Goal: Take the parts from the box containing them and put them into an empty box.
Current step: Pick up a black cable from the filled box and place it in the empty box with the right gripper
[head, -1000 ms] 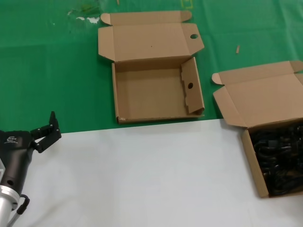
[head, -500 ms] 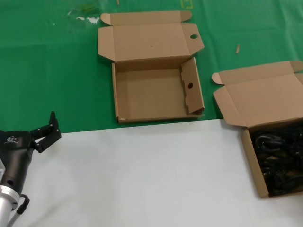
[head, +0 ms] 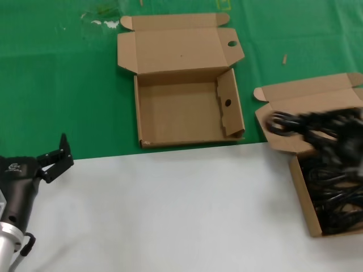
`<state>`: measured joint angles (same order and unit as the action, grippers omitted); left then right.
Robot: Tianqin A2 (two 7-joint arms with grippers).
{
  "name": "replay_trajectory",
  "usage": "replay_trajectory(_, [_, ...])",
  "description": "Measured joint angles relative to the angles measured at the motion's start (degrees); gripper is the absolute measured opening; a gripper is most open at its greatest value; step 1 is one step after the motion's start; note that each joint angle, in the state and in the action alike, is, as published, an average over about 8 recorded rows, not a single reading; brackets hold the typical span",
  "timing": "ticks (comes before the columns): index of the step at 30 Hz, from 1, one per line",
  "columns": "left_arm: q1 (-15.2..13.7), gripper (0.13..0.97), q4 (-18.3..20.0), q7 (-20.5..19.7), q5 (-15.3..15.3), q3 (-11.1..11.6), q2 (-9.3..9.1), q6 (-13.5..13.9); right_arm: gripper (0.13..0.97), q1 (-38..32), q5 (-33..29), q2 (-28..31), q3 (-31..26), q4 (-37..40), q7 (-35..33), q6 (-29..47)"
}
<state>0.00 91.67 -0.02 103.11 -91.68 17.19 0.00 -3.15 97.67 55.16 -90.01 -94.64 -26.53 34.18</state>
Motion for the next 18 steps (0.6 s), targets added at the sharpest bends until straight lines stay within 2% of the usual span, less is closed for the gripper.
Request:
replay_trajectory(3, [0.0,0.966,0.0,0.0,0.0,0.0,0.0,0.0,0.224,-5.1,-2.5,-3.7,-4.2,-0.9,0.1,0.0])
replay_trajectory(7, [0.0,0.966,0.0,0.0,0.0,0.0,0.0,0.0,0.224,-13.8,-6.9,-10.9,-11.2,2.0,-1.9,0.4])
replay_trajectory(13, [0.0,0.966,0.0,0.0,0.0,0.0,0.0,0.0,0.224,-25.5,-11.3,-22.8,-19.8,13.0,-8.6,0.6])
replay_trajectory(18, [0.0,0.966,0.0,0.0,0.0,0.0,0.0,0.0,0.224,-33.2,-11.7,-31.0,-23.3,25.3,-16.8,0.6])
